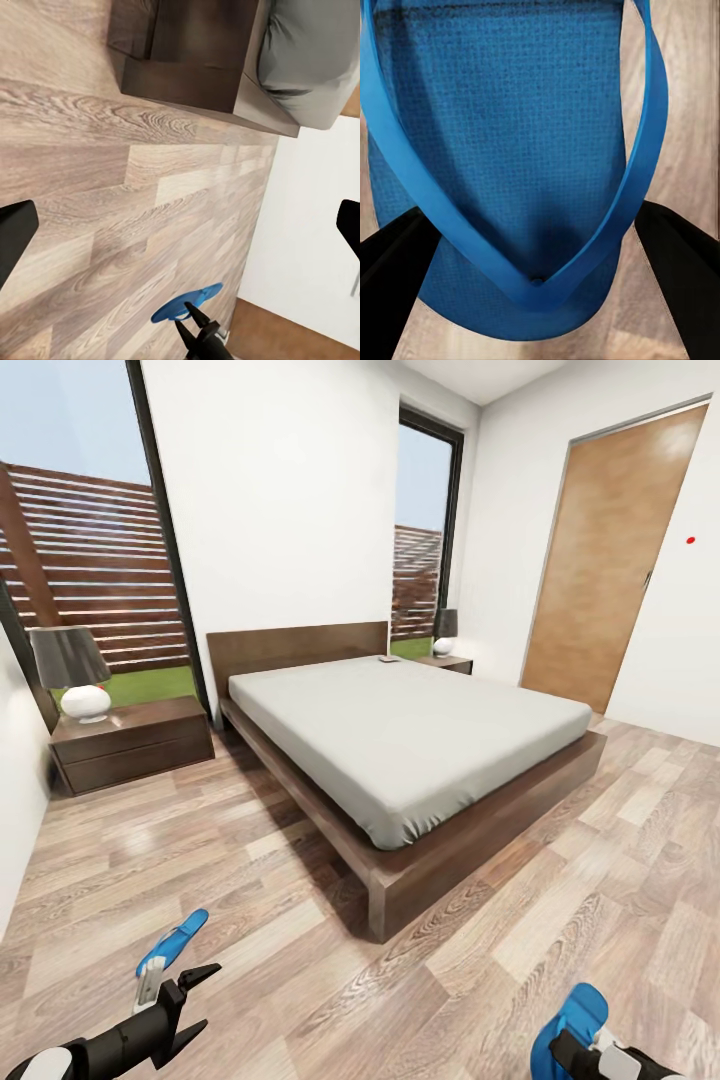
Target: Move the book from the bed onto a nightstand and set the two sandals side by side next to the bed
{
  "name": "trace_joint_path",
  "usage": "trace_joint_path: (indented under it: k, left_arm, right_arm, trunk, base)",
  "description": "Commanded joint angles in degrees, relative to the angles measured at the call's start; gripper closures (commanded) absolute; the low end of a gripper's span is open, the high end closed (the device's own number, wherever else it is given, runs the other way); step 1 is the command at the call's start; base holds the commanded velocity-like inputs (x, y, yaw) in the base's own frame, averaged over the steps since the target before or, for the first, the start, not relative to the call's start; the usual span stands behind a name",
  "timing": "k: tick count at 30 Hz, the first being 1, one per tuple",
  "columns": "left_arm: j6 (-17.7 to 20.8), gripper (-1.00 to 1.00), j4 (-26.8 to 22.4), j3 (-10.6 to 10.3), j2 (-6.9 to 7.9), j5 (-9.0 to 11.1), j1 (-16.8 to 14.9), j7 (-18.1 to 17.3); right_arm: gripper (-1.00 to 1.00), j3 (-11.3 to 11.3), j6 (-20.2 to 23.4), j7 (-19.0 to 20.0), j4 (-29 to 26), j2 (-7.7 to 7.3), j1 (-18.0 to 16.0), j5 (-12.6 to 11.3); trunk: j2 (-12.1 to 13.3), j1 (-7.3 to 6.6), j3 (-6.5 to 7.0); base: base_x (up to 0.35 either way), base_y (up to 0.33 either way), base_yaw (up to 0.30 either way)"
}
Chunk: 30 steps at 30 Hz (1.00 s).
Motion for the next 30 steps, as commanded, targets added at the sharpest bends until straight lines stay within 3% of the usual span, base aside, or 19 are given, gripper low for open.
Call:
trace_joint_path:
  k: [1, 30]
  left_arm:
    - [0.3, -1.0, 0.0, 0.1, -0.02, -0.5, 0.0, -0.5]
    - [0.2, -1.0, 0.0, 0.1, 0.59, -0.4, 0.0, -0.4]
  right_arm:
    - [1.0, -0.3, -0.1, 0.3, 0.2, -0.04, 0.0, -0.1]
    - [1.0, -0.3, -0.3, 0.3, 0.2, -0.19, 0.9, -0.3]
  trunk:
    - [0.0, -0.01, -0.05]
    - [0.0, -0.01, -0.05]
  base:
    - [0.005, 0.0, 0.0]
    - [0.124, 0.102, 0.0]
